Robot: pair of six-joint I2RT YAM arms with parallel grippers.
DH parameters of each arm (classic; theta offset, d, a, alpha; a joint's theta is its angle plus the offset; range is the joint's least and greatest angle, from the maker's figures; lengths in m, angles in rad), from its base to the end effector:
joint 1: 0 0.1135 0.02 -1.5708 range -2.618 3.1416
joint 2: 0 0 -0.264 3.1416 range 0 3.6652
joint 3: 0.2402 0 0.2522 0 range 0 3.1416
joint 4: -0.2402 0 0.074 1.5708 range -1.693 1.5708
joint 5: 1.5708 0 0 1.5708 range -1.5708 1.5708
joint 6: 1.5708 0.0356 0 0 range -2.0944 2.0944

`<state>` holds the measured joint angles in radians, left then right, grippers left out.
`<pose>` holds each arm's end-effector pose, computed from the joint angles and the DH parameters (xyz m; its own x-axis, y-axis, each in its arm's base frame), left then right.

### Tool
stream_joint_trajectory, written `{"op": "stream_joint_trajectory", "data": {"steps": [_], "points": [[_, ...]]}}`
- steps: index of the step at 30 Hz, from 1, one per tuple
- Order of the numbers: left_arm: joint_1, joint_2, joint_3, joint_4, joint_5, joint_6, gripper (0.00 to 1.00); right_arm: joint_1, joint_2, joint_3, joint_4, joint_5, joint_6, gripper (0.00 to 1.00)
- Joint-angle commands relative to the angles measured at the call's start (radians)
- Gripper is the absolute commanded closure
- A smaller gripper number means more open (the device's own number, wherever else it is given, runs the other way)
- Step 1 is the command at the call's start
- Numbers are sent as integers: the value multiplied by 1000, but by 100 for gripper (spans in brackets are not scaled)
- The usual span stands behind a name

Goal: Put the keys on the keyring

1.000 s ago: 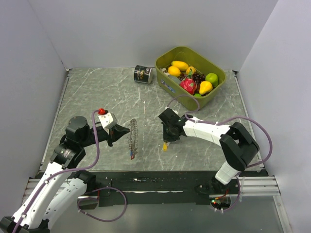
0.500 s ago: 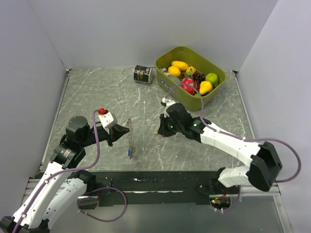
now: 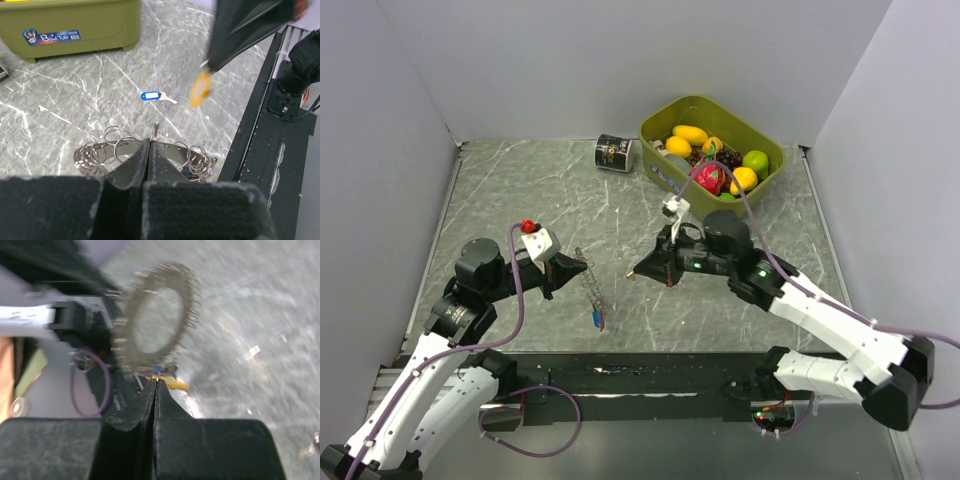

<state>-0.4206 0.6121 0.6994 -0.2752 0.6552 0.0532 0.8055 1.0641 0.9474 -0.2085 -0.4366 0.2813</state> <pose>0.1218 -0.0783 0.3272 -0.1240 0.1017 -0.9871 0.8780 0.4747 -0.0614 0.1574 0.1856 0.3414 -0.4711 -0.1273 -0.8728 -0.8331 0.3894 0.3929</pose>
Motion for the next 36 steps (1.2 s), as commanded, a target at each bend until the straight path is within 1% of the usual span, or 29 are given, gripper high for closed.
{"op": "stream_joint_trajectory", "data": {"steps": [1,5,8,22,30,36], "points": [[-4,-11,2,105,32,-29,99,1,-90,14,87,-193,-82,100],[-4,-20,0,137,87,-44,99,1,-99,40,75,-307,-100,100],[-4,-28,-3,160,115,-47,99,0,-99,53,75,-330,-103,100],[-4,-3,17,139,156,-46,99,-3,-32,90,75,-323,-126,100],[-4,32,48,76,216,-12,99,0,92,192,31,-349,-159,100],[-4,40,46,70,195,-13,99,9,154,249,20,-361,-159,100]]}}
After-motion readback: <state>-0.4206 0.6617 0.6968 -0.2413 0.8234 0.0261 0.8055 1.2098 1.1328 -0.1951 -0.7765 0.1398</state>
